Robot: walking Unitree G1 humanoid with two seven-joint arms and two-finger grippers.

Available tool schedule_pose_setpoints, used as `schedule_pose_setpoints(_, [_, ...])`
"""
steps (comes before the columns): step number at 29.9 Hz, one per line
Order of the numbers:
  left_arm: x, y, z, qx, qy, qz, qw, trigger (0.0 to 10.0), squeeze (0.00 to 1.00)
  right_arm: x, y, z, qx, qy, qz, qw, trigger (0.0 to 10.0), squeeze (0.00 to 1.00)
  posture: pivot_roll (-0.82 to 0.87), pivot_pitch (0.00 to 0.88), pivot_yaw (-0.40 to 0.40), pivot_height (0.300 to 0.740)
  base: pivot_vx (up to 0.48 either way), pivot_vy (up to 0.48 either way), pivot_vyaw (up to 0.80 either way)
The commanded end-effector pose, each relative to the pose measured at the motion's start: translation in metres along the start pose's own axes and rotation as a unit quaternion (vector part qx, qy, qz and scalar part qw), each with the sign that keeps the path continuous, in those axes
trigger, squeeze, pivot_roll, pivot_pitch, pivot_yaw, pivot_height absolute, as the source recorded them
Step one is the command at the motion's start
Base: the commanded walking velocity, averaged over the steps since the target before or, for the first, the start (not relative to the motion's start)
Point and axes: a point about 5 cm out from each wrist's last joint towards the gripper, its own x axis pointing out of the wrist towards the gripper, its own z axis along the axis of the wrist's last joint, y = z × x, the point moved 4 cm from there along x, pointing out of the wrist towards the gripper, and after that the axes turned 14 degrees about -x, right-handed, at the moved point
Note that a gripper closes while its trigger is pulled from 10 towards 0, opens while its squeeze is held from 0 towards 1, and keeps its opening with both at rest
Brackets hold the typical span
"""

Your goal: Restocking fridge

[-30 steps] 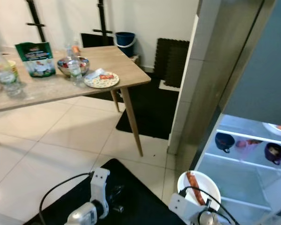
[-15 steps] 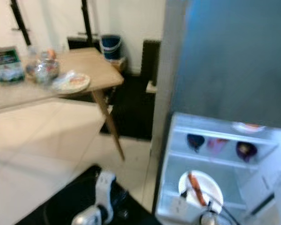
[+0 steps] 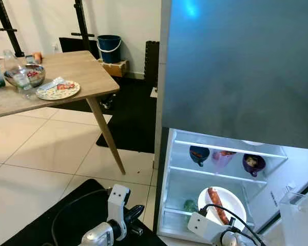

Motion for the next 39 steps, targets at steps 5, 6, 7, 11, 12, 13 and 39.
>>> schedule_pose_setpoints(5, [0.003, -0.007, 0.002, 0.022, 0.005, -0.019, 1.0, 10.0, 0.0, 0.001, -0.012, 0.006, -0.003, -0.006, -0.018, 1.0, 10.0, 0.0, -0.12, 0.0, -0.064, 0.74, 0.0, -0.472, 0.0])
schedule_pose_setpoints(6, [0.003, -0.007, 0.002, 0.022, 0.005, -0.019, 1.0, 10.0, 0.0, 0.001, -0.012, 0.006, -0.003, -0.006, -0.018, 1.0, 10.0, 0.0, -0.12, 0.0, -0.064, 0.74, 0.0, -0.472, 0.0])
schedule_pose_setpoints(7, [0.004, -0.006, 0.002, 0.025, 0.005, -0.016, 1.0, 10.0, 0.0, 0.002, -0.013, 0.007, -0.003, -0.007, -0.019, 1.0, 10.0, 0.0, -0.12, 0.0, -0.063, 0.74, 0.0, -0.27, 0.0])
schedule_pose_setpoints(11, [0.005, -0.007, 0.002, 0.031, 0.007, -0.013, 0.999, 10.0, 0.0, 0.002, -0.016, 0.008, 0.001, -0.01, -0.024, 1.0, 10.0, 0.0, -0.12, 0.0, -0.063, 0.74, 0.0, -0.068, 0.0])
schedule_pose_setpoints(12, [0.005, -0.007, 0.002, 0.031, 0.007, -0.013, 0.999, 10.0, 0.0, 0.002, -0.016, 0.008, 0.001, -0.01, -0.024, 1.0, 10.0, 0.0, -0.12, 0.0, -0.063, 0.74, 0.0, 0.0, 0.0])
schedule_pose_setpoints(13, [0.005, -0.007, 0.002, 0.031, 0.007, -0.014, 0.999, 10.0, 0.0, 0.002, -0.016, 0.009, 0.001, -0.01, -0.025, 1.0, 10.0, 0.0, -0.12, 0.001, -0.063, 0.74, 0.0, 0.0, 0.0])
schedule_pose_setpoints(39, [0.008, -0.02, 0.004, 0.046, 0.002, -0.056, 0.997, 10.0, 0.0, 0.003, -0.033, 0.016, -0.044, -0.017, -0.034, 0.998, 10.0, 0.0, -0.12, 0.003, -0.063, 0.74, 0.0, -0.11, 0.0])
